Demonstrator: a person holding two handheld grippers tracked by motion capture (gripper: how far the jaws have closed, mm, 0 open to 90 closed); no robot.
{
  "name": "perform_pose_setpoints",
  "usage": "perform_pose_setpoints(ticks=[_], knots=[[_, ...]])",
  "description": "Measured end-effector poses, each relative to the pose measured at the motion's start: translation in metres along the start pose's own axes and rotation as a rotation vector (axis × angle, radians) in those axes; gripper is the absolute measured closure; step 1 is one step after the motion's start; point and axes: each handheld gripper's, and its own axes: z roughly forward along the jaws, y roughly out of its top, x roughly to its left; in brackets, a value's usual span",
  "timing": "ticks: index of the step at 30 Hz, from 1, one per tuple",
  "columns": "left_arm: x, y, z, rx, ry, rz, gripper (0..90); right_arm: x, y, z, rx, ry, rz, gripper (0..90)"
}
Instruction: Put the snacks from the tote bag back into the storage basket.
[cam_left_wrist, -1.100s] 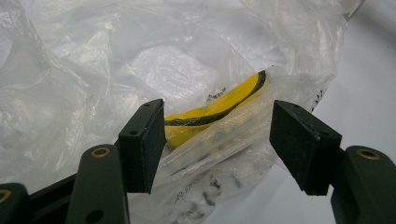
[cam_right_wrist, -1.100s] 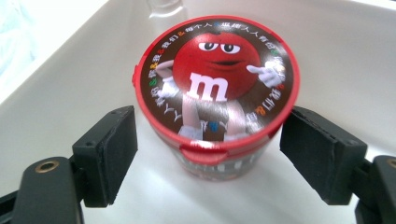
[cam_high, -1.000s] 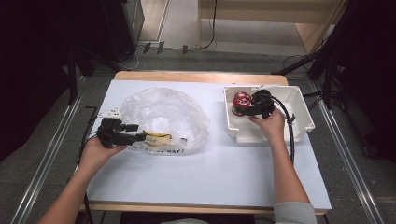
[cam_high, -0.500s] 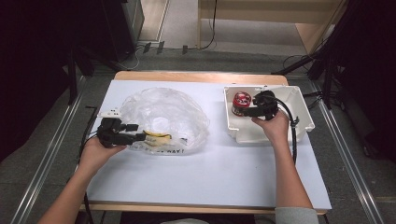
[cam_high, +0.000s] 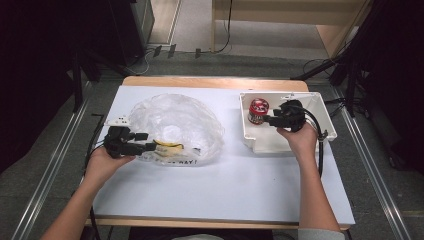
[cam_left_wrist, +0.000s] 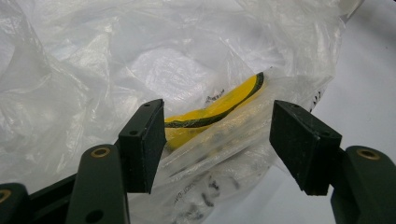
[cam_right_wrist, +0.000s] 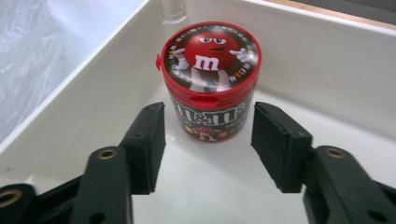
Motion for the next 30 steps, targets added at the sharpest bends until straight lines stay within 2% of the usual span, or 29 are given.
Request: perform_pose_setpoints(ticks=[3, 9, 12, 17, 25, 30], knots=[[0.0, 0.0, 0.0, 0.002, 0.001, 0.004, 36.8, -0.001, -0.002, -0.003, -0.007, -0.004, 0.003, 55.9], [0.0, 0.0, 0.001, 0.003, -0.001, 0.006, 36.9, -0.003, -0.005, -0.004, -0.017, -0.022, 0.012, 81.2], [0.0, 0.0, 0.001, 0.003, -0.002, 0.007, 36.9, -0.005, -0.006, -0.003, -0.02, -0.021, 0.022, 90.0], [-0.001, 0.0, 0.002, 0.003, -0.002, 0.007, 36.9, -0.005, -0.007, 0.004, -0.01, -0.028, 0.027, 90.0], [0.0, 0.001, 0.004, 0.008, -0.005, 0.012, 36.9, -0.007, -0.012, 0.025, 0.042, -0.017, 0.043, 90.0], [0.0, 0.002, 0.005, 0.005, -0.003, 0.011, 37.0, -0.004, -0.013, 0.028, 0.052, -0.027, 0.031, 90.0]])
